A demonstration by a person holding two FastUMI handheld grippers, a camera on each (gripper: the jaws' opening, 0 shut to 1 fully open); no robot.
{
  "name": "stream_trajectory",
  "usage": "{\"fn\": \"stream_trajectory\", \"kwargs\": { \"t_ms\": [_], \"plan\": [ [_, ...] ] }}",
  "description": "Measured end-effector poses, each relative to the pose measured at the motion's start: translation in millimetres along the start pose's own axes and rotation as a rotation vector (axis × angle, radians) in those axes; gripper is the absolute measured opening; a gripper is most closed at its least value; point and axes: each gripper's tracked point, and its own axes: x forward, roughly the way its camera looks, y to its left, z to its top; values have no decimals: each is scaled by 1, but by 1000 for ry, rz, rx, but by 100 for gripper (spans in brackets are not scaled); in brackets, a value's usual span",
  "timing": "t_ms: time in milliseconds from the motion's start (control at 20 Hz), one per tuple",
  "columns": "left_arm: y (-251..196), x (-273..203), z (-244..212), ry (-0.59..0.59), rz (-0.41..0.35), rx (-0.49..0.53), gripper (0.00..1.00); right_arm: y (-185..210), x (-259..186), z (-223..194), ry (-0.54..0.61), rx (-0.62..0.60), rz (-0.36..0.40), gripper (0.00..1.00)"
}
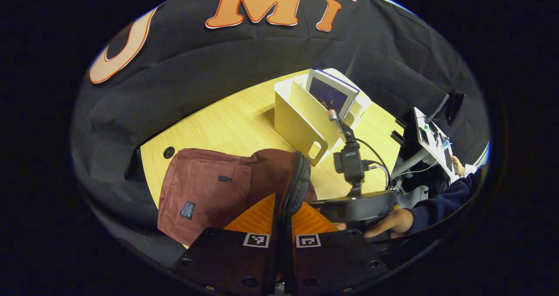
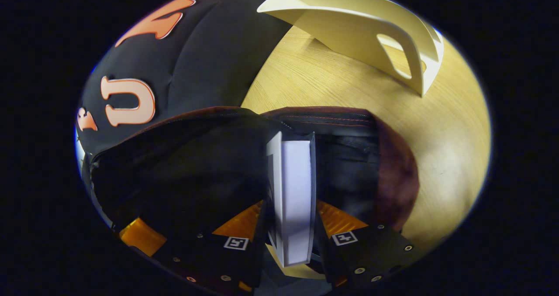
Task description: Open the schoolbag, grab two books from the bookshelf and put them into the schoolbag.
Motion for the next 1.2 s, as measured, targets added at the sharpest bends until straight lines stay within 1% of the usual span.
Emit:
{"fn": "stream_trajectory", "kwargs": {
  "t_ms": [50, 150, 200, 250, 350, 450, 600, 650, 700, 850, 1000, 1050, 1100, 1200],
  "plan": [
    [0, 1, 1, -4, 3, -1, 8, -10, -9, 0, 21, -40, -27, 60],
    [0, 2, 1, -5, 5, -2, 8, -24, -25, 8, 52, -99, -54, 64],
    [0, 3, 1, -6, 9, 0, 8, -31, -37, 11, 59, -123, -66, 46],
    [0, 4, 0, -6, 18, 6, 8, -37, -46, 13, 72, -152, -73, 64],
    [-1, 6, 0, -5, 25, 0, 8, -45, -68, 23, 93, -194, -88, 64],
    [-3, 7, -3, -2, 30, -5, 8, -48, -91, 40, 84, -256, -106, 64],
    [-6, 12, -7, 9, 36, -29, 8, -57, -127, 69, 53, -413, -177, 64],
    [-8, 14, -6, 10, 39, -38, 8, -64, -140, 76, 45, -458, -201, 47],
    [-9, 16, -8, 10, 45, -48, 8, -66, -148, 81, 50, -493, -217, 64],
    [-11, 21, -10, 12, 55, -83, 8, -69, -185, 97, 75, -558, -260, 68],
    [-13, 26, -11, 13, 68, -111, 8, -71, -220, 133, 67, -657, -328, 69],
    [-12, 26, -14, 13, 74, -121, 8, -69, -230, 149, 52, -682, -348, 60],
    [-14, 27, -14, 13, 78, -131, 8, -66, -239, 166, 37, -706, -368, 71],
    [-13, 27, -16, 11, 91, -147, 8, -64, -247, 199, 12, -746, -406, 71]
  ]
}}
